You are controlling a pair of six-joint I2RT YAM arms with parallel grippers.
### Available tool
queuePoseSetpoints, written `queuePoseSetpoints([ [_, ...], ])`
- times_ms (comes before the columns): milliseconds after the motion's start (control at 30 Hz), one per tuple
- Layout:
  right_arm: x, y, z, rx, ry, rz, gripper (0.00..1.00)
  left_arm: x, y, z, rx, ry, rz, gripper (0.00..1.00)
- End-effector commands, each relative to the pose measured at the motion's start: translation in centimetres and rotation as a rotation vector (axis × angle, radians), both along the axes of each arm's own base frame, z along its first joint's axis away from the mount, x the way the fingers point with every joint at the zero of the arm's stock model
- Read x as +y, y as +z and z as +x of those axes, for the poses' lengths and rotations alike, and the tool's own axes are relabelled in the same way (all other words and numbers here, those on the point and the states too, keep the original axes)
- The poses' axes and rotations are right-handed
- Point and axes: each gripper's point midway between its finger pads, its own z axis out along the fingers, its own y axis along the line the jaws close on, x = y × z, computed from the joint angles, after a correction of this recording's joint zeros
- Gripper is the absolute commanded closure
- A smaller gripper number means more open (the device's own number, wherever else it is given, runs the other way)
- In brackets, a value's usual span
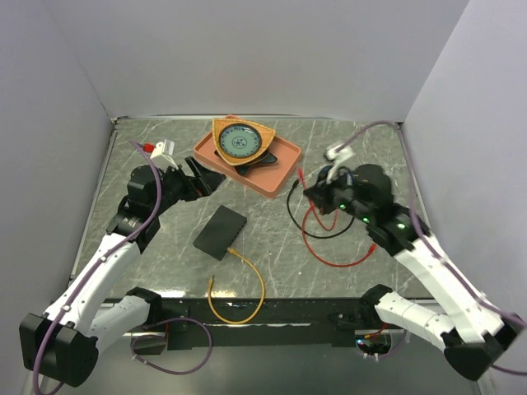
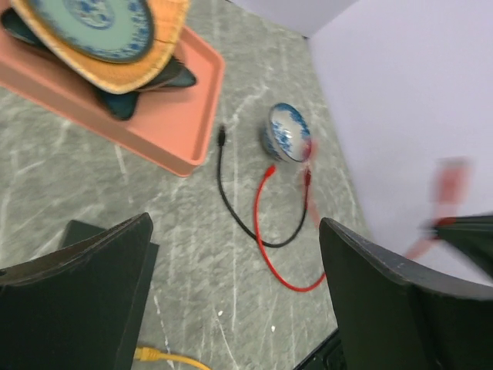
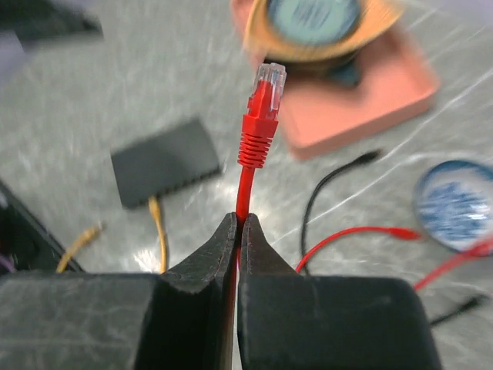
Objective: Insert the plug into the switch port
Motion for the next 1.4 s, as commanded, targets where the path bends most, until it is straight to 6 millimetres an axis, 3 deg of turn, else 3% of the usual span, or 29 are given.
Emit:
queuePoseSetpoints([
  [0,3.0,-6.0,-1.1,0.112,0.179,-0.016,1.0,-1.7,1.3,-0.6,-0.107,-0.117,-0.06,0.04],
  [33,3.1,-8.3,-1.3,0.159,0.185,-0.024,1.0,-2.0,1.2,-0.5,-0.11,-0.133,-0.064,0.04],
  [100,4.0,-10.5,-1.6,0.203,0.221,-0.005,1.0,-3.2,1.0,-0.7,-0.115,-0.218,-0.076,0.04],
  [200,4.9,-11.5,-2.2,0.234,0.269,0.028,1.0,-5.3,0.9,-1.7,-0.114,-0.374,-0.124,0.04],
  [367,5.7,-9.8,-2.9,0.186,0.324,0.098,1.0,-7.4,0.5,-2.3,-0.083,-0.504,-0.189,0.04],
  [633,6.8,-8.5,-4.2,0.177,0.43,0.143,1.0,-10.1,2.1,-4.8,-0.165,-0.654,-0.177,0.04],
  [967,7.2,-7.3,-5.5,0.139,0.506,0.194,1.0,-11.1,2.1,-6.1,-0.181,-0.721,-0.165,0.01],
  [1367,7.3,-7.0,-5.7,0.144,0.505,0.21,1.0,-12.8,2.0,-6.6,-0.165,-0.765,-0.184,0.23],
])
